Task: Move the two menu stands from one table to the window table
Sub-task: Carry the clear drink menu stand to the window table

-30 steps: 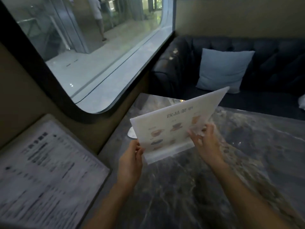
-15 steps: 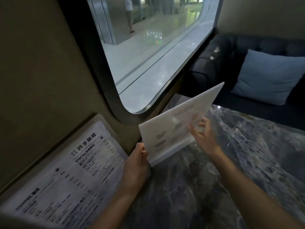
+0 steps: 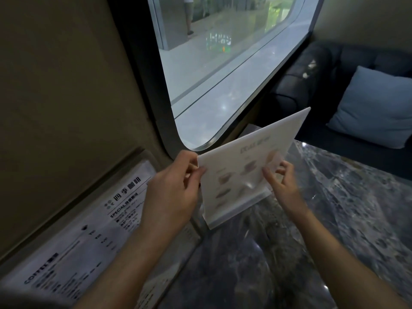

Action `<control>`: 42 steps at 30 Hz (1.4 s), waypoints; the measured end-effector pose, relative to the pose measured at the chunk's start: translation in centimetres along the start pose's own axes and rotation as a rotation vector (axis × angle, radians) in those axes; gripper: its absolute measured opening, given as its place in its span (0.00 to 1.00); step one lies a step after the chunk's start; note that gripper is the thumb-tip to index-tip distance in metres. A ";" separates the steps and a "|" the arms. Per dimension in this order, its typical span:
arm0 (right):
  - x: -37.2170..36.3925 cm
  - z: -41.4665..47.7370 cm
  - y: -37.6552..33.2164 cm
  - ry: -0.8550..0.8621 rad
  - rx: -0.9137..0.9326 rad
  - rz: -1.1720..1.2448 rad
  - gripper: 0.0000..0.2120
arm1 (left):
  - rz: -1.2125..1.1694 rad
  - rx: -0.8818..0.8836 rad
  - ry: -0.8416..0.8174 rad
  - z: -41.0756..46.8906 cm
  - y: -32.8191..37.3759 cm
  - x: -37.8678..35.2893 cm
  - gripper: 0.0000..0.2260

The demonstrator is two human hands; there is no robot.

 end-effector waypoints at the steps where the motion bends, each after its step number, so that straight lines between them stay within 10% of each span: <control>1: -0.2 0.1 -0.1 -0.005 -0.005 0.010 0.26 | 0.016 -0.024 -0.007 0.3 0.5 0.2 0.04; 42: -11.6 6.0 -1.0 -0.376 -0.125 0.075 0.19 | 0.292 -0.045 0.123 0.2 -0.1 3.9 0.14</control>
Point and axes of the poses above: each hand's wrist, its own z-axis towards the middle knuckle, its own x-axis out of the back of the hand, y = z × x, the point moved 10 cm from there along z, towards the middle knuckle, and after that the axes turned 4 degrees about -y, right-handed, at the moved point
